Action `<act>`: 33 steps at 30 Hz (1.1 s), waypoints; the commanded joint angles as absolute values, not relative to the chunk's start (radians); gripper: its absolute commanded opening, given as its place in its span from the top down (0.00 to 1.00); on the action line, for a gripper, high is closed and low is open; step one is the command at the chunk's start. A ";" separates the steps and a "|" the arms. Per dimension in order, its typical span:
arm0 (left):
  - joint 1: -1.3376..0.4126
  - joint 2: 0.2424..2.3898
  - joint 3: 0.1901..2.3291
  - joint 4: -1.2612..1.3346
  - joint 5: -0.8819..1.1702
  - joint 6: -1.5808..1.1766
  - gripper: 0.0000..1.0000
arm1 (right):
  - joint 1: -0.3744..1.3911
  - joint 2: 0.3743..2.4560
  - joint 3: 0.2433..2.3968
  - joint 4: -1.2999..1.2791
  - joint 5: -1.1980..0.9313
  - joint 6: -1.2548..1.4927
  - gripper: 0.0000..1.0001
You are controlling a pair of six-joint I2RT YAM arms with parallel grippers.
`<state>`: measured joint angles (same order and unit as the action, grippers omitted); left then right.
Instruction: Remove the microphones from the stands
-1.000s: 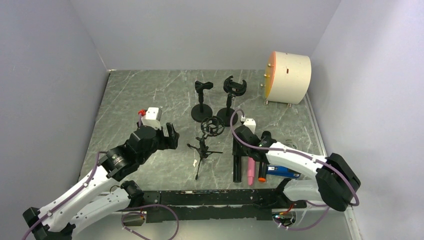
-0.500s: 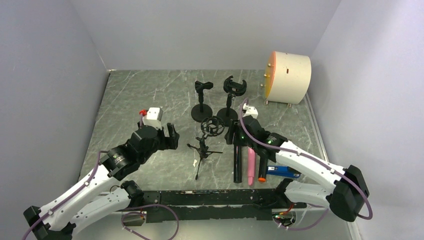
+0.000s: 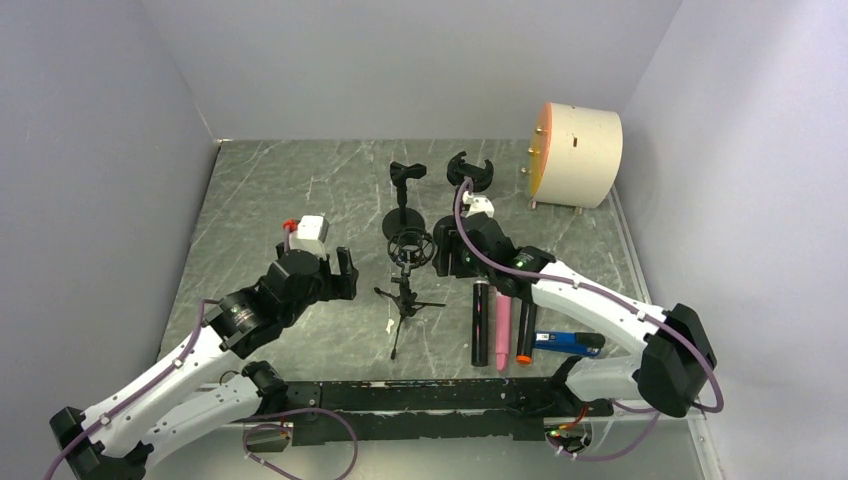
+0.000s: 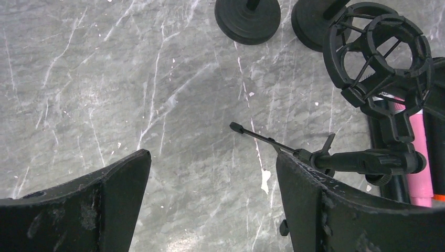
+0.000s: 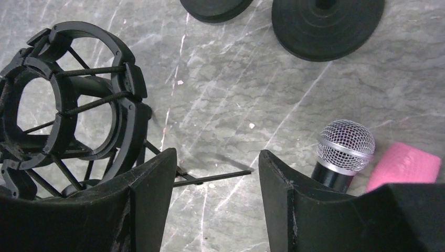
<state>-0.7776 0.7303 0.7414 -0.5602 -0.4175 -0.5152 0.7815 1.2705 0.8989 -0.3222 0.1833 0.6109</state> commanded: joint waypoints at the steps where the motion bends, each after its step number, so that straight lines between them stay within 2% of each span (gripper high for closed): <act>1: -0.775 0.734 0.786 -0.547 -0.453 -0.470 0.06 | 0.778 1.206 0.921 -0.330 0.261 0.568 0.36; 10: -0.724 0.849 0.925 -0.574 -0.524 -0.275 0.05 | 0.699 1.039 0.891 -0.310 0.428 0.387 0.18; 15: -0.599 0.926 0.989 -0.560 -0.418 -0.195 0.05 | 0.556 0.942 0.873 -0.255 0.403 0.314 0.09; 19: -0.422 0.951 1.014 -0.544 -0.205 -0.177 0.05 | 0.418 0.903 0.835 -0.145 0.272 0.248 0.04; 22: -0.277 0.959 1.035 -0.564 -0.064 -0.181 0.05 | 0.352 0.943 0.857 -0.162 0.185 0.189 0.01; 28: -0.065 0.903 1.001 -0.541 0.068 -0.206 0.05 | 0.207 0.989 0.873 -0.110 0.008 0.114 0.01; 30: -0.057 0.871 0.961 -0.518 0.070 -0.214 0.05 | 0.204 1.005 0.902 -0.142 0.035 0.113 0.01; 33: -0.057 0.834 0.930 -0.525 0.046 -0.222 0.05 | 0.205 1.026 0.964 -0.263 0.133 0.254 0.01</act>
